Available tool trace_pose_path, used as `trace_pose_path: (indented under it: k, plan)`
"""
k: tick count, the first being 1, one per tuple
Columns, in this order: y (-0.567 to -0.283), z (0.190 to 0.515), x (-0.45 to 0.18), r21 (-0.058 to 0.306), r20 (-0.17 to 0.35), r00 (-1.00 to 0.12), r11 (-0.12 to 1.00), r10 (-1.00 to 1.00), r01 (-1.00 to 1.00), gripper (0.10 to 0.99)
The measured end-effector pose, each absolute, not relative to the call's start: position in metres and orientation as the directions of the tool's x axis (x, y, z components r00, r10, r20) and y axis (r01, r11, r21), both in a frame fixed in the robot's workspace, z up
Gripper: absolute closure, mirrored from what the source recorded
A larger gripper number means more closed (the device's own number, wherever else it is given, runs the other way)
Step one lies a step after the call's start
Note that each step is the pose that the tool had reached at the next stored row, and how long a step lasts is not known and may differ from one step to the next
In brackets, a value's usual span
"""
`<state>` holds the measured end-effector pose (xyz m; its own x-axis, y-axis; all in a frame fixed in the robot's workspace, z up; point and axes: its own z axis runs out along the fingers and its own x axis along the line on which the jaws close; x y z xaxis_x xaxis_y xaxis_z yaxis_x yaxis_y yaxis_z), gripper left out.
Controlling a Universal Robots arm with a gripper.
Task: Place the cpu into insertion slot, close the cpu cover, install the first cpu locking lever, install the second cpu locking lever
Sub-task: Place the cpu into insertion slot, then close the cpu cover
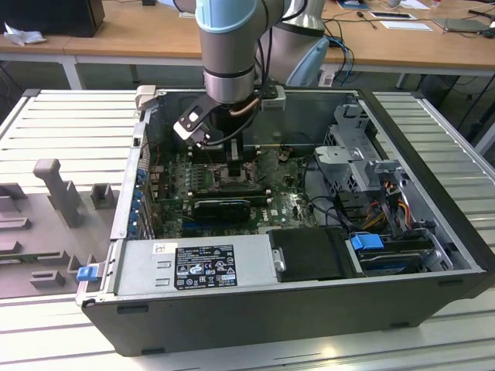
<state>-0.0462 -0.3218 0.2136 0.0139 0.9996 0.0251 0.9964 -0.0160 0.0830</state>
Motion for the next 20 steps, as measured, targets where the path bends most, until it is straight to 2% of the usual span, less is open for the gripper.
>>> trace_pose_path:
  k: [1,20]
  plan:
    - [-0.322,0.215,-0.046,0.083,0.025,0.014,-0.016,1.000,0.996,0.980]
    - [-0.322,0.227,-0.042,0.081,0.031,0.015,-0.017,0.999,0.997,0.980]
